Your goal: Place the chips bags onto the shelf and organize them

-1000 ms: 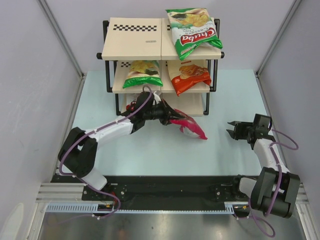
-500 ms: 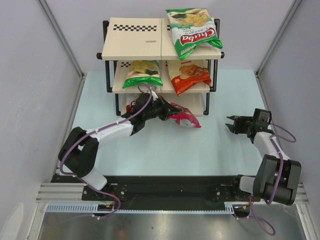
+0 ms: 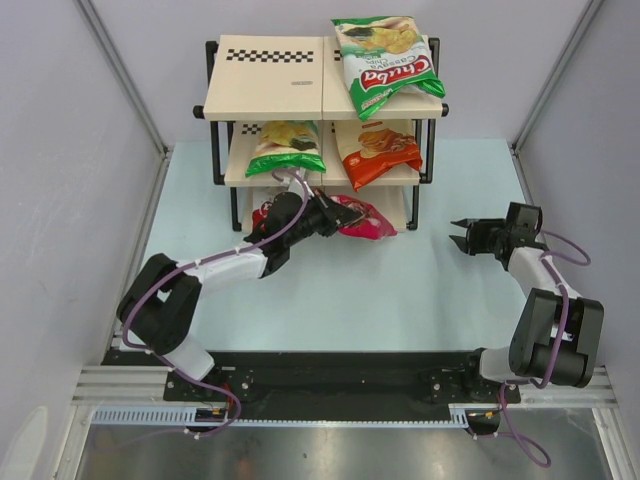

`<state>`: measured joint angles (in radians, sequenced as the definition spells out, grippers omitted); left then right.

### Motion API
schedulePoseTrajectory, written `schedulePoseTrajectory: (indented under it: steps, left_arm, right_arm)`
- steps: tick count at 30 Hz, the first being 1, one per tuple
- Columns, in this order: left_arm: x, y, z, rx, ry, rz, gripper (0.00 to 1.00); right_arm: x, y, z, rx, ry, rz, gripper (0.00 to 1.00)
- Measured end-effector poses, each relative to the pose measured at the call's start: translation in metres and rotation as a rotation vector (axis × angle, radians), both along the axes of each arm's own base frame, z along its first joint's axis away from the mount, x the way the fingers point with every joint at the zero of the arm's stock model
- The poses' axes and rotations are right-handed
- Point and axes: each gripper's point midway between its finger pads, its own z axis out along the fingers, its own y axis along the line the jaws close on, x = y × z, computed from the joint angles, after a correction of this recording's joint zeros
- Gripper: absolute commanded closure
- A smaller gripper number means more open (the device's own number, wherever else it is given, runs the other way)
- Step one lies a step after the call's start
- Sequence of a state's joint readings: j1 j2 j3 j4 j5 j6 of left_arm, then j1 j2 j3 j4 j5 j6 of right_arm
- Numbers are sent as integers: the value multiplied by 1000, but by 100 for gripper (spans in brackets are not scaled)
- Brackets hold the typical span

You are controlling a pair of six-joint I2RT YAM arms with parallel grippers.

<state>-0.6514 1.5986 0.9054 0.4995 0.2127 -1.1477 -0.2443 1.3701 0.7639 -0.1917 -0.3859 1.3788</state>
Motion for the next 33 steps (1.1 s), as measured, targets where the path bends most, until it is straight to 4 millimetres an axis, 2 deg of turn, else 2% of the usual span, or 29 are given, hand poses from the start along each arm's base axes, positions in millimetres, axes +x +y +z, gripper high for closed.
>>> schedulePoseTrajectory:
  steps: [6, 9, 12, 17, 20, 23, 28, 33]
  left_arm:
    - [10, -7, 31, -40, -110, 8, 100]
    - [14, -10, 30, -47, -119, 26, 100]
    - [16, -8, 10, -42, -87, 58, 100]
    - [13, 7, -54, 29, 37, 127, 100]
    - [13, 12, -77, 47, 79, 181, 100]
    - [10, 14, -84, 49, 95, 232, 100]
    - [12, 7, -85, 28, 76, 289, 100]
    - [20, 2, -81, -86, 57, 323, 100]
  right_arm:
    - [-1, 1, 0, 2, 5, 15, 58]
    - [1, 2, -2, 2, 10, 22, 58]
    - [0, 4, -6, 1, 20, 31, 58]
    - [2, 9, -14, 20, 40, 43, 59]
    - [7, 13, -18, 38, 50, 48, 60]
    - [12, 16, -17, 46, 49, 53, 60]
    - [20, 18, -10, 43, 25, 63, 60]
    - [21, 16, -9, 43, 20, 59, 60]
